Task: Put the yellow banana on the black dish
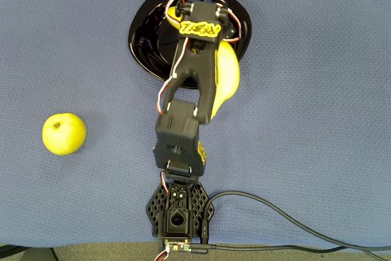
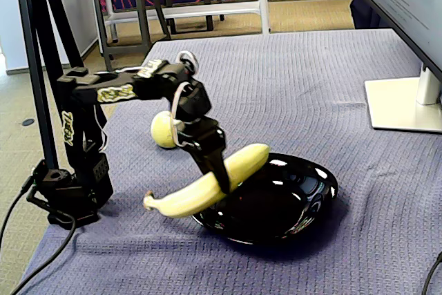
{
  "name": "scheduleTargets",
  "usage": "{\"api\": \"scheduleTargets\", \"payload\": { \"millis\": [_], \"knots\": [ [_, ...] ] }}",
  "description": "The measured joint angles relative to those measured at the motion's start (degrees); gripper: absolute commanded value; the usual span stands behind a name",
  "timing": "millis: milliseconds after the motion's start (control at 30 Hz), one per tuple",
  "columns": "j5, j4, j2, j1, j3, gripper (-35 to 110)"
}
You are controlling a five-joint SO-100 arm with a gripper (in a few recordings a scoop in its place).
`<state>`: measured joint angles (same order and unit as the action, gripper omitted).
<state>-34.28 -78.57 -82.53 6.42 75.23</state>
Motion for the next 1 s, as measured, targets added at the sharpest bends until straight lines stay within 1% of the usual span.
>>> {"api": "scheduleTargets", "payload": {
  "millis": [133, 233, 333, 700, 833, 1000],
  "knots": [
    [7.2, 1.0, 5.2, -1.0, -3.4, 0],
    [10.8, 0.9, 8.1, -1.6, -7.1, 0],
    [12.1, 0.7, 10.4, -2.7, -11.0, 0],
    [11.8, -12.0, 15.9, -9.7, -24.3, 0],
    [12.2, -13.8, 16.6, -11.1, -25.6, 0],
    [13.2, -14.2, 19.5, -10.2, -26.7, 0]
  ]
}}
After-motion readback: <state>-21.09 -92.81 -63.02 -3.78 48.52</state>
